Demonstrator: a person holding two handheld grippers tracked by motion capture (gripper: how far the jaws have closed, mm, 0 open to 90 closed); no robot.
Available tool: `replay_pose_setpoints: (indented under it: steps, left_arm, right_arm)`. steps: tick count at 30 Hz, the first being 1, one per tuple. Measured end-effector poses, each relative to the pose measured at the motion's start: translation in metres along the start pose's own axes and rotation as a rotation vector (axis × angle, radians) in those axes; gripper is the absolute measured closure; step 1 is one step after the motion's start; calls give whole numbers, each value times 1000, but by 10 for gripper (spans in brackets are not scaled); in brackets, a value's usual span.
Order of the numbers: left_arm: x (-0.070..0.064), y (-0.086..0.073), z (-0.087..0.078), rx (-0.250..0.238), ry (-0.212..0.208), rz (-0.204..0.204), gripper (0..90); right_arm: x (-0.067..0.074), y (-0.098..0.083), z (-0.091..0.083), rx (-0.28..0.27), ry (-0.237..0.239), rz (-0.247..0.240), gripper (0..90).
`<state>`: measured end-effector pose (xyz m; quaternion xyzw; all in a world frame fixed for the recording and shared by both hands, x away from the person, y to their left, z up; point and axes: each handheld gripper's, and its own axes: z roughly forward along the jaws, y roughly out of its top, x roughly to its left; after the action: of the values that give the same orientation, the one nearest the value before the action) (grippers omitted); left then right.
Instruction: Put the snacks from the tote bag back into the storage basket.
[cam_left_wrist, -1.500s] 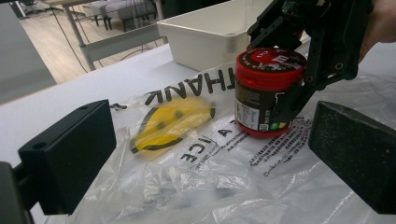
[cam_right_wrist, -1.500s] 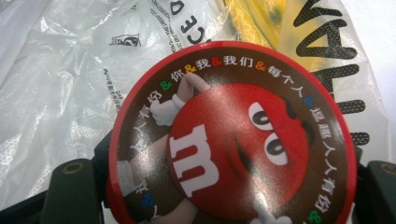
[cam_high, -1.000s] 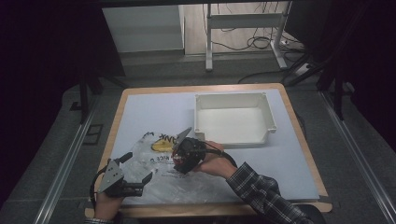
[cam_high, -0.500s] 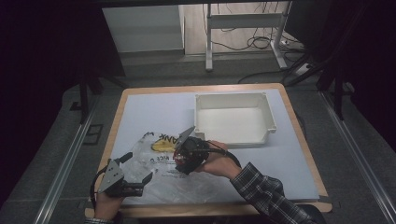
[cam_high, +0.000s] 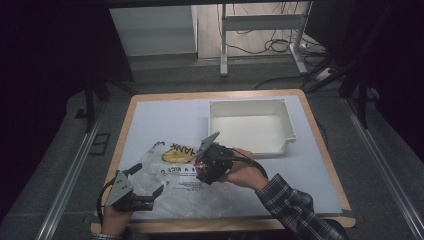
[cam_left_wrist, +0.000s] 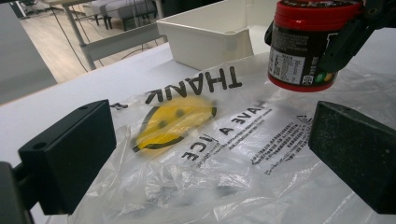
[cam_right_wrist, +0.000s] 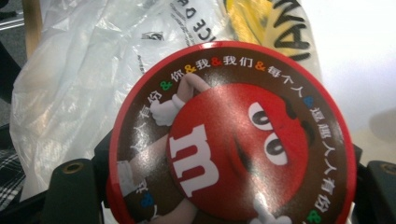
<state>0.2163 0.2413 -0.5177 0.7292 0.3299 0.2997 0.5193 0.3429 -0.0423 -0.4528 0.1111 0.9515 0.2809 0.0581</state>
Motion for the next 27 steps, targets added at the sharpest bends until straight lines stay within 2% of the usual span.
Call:
replay_pose_setpoints:
  steps: [27]
  left_arm:
    - [0,0,0,0,8,0,7]
  right_arm:
    - [-24,-29,-24,-13,-61,67,256]
